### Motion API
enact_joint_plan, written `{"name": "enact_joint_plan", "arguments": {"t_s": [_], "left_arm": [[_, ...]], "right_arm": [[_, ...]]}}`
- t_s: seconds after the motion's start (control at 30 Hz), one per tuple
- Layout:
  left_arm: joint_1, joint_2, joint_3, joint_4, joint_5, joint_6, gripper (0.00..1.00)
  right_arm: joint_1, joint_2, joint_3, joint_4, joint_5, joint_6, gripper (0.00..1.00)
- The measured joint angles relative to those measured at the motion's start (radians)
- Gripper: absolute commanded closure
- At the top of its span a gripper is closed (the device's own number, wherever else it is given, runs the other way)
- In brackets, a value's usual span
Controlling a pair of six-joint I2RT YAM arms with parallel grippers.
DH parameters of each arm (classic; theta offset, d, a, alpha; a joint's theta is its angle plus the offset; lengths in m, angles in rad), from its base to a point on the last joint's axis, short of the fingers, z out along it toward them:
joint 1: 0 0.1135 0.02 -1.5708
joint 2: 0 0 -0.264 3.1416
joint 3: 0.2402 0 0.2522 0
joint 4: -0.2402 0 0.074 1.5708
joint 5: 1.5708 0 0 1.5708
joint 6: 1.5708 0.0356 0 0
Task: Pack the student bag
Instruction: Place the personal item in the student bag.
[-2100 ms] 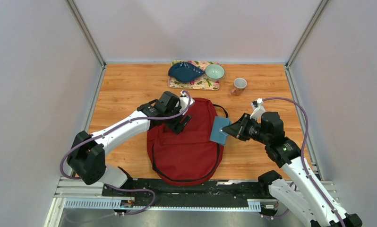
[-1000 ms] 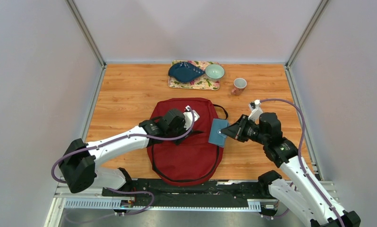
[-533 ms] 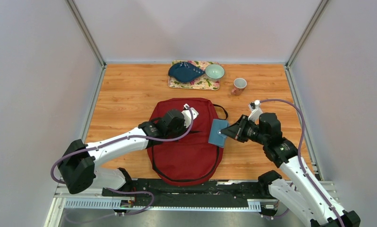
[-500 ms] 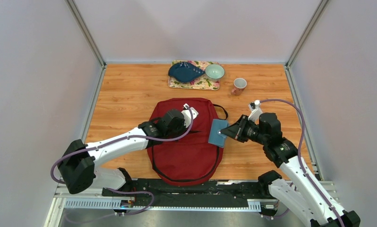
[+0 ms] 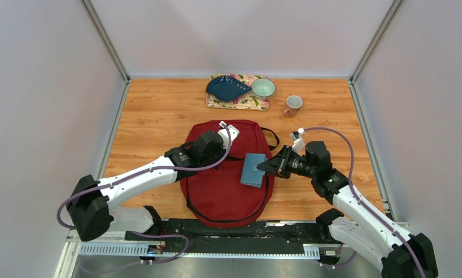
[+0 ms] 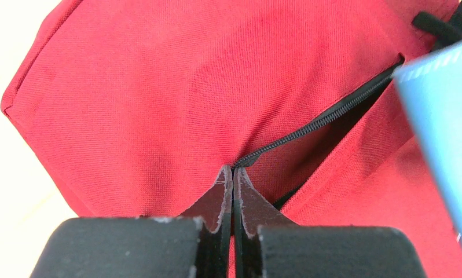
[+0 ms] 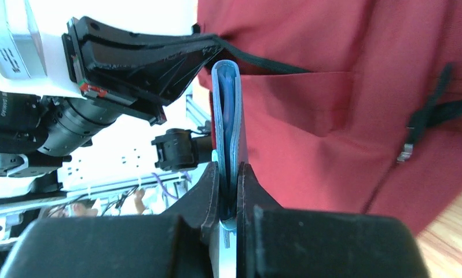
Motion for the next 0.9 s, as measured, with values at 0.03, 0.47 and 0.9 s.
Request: {"name": "enact_joint_plan", "arguments": {"t_s": [0.03,0.47,0.9], "left_arm": [[0.000,-0.002,0.006,-0.006,-0.001,-0.010,1.00],[0.001,-0.005,0.045,-0.045,-0.002,-0.122,1.00],[0.003,-0.046,0.058,-0.051,0.002,-0.230,1.00]], "right_arm": [[0.021,0.016,-0.001,0.021,0.000,0.016,1.00],[0.260,0.280,-0.007,0.352,0.077,0.206,1.00],[0.264,0.476,-0.023,0.500,0.153,0.247,1.00]]}}
